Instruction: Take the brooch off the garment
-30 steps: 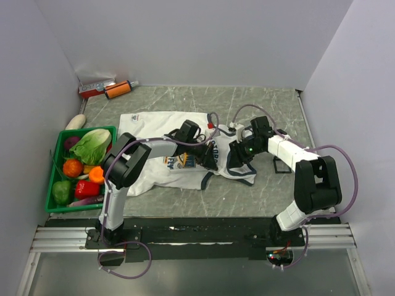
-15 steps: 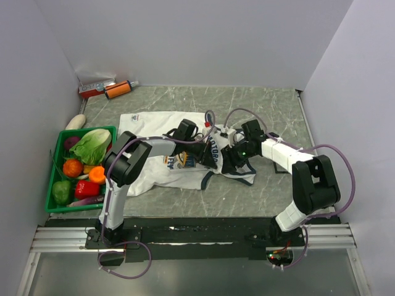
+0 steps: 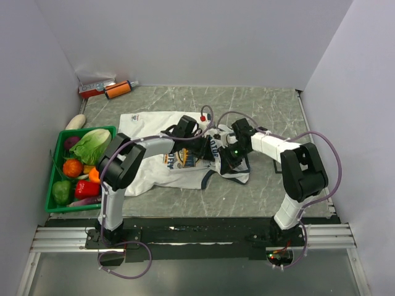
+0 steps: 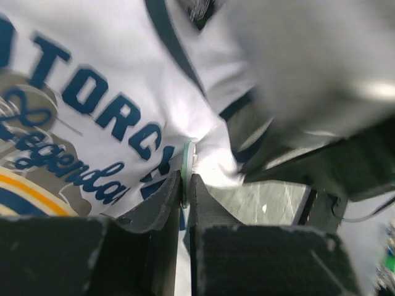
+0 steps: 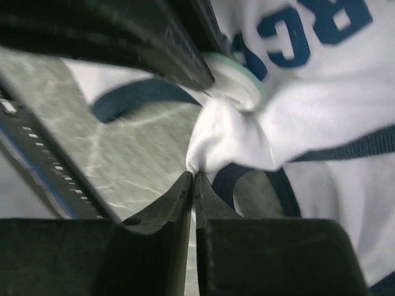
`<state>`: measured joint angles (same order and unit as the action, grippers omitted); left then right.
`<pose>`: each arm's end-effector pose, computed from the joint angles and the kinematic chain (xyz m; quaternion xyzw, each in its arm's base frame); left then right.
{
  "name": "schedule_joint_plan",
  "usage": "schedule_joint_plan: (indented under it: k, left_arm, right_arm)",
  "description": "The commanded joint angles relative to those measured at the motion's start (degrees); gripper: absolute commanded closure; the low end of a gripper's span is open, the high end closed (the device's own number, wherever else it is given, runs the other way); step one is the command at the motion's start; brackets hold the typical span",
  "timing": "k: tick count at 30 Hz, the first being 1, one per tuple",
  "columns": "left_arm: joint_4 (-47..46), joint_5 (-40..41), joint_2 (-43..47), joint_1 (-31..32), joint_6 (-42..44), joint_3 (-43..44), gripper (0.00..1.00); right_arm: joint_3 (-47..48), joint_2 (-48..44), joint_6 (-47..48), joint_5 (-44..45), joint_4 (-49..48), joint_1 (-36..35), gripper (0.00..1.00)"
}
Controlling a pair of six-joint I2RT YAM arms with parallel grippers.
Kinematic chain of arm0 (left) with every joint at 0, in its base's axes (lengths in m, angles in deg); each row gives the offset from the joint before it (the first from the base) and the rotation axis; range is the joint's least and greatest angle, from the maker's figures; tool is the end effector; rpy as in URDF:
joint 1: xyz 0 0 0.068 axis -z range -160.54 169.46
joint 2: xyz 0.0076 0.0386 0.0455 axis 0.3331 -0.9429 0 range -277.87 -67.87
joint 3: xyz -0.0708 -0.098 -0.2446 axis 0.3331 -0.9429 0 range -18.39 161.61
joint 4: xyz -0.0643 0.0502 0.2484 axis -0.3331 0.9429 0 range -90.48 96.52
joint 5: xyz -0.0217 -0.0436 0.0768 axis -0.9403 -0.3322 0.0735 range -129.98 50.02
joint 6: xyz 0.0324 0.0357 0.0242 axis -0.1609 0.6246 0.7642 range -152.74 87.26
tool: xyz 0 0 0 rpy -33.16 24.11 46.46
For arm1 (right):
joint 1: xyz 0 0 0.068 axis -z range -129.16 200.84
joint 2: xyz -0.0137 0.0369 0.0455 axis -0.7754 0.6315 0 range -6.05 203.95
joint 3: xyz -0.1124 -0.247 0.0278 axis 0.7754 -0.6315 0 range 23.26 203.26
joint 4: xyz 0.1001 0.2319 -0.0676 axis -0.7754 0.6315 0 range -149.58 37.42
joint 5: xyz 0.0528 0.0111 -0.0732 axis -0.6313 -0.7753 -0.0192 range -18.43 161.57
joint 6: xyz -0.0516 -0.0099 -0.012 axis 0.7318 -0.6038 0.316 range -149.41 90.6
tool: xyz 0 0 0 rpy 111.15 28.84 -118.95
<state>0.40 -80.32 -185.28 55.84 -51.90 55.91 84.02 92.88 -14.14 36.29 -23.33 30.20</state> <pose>0.3358 -0.2761 0.1540 0.2627 0.8341 -0.4517 0.1767 0.2907 0.1315 0.1708 -0.3301 0.8856 0.3060 0.1148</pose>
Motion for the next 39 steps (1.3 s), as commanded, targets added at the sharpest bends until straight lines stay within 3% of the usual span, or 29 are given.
schedule_joint_plan:
  k: [1, 12, 15, 16, 17, 21, 26, 32, 39]
  left_arm:
    - [-4.6, 5.4, 5.1, 0.8, -1.2, -0.5, 0.99]
    - [-20.2, 6.9, 2.2, 5.7, -8.5, -4.3, 0.99]
    - [-24.2, 3.3, 1.0, 5.0, -9.8, -4.5, 0.99]
    - [-25.2, 0.4, 0.7, 4.8, -10.6, -4.6, 0.99]
    - [-26.3, -1.0, 0.4, 4.4, -11.2, -5.0, 0.99]
    - [-28.8, -5.2, -0.5, 2.8, -12.3, -5.4, 0.99]
    - [-30.5, -11.9, -4.1, 2.4, -14.9, -1.0, 0.99]
    - [-39.4, -15.0, -5.2, 0.4, -22.1, -2.5, 0.99]
    - [-43.4, -19.0, -5.6, 0.4, -24.8, -2.2, 0.99]
  right_arm:
    - [5.8, 0.6, -4.0, -6.6, 4.1, -0.4, 0.91]
    - [8.6, 2.8, -5.8, -15.2, 6.6, 0.4, 0.89]
    - [9.0, 1.3, -4.9, -15.3, 8.7, 1.6, 0.77]
    - [9.3, 0.6, -4.7, -14.7, 9.3, 2.2, 0.66]
    - [9.4, -0.3, -4.1, -14.5, 9.9, 3.1, 0.61]
    - [12.6, -4.5, -0.2, -13.1, 13.8, 8.1, 0.49]
    - [17.6, -6.1, 4.2, -12.8, 15.8, 13.2, 0.48]
    - [9.9, -9.1, 11.1, -6.6, 7.6, 13.9, 0.46]
    - [6.7, -7.2, 14.7, -5.9, 7.0, 13.9, 0.45]
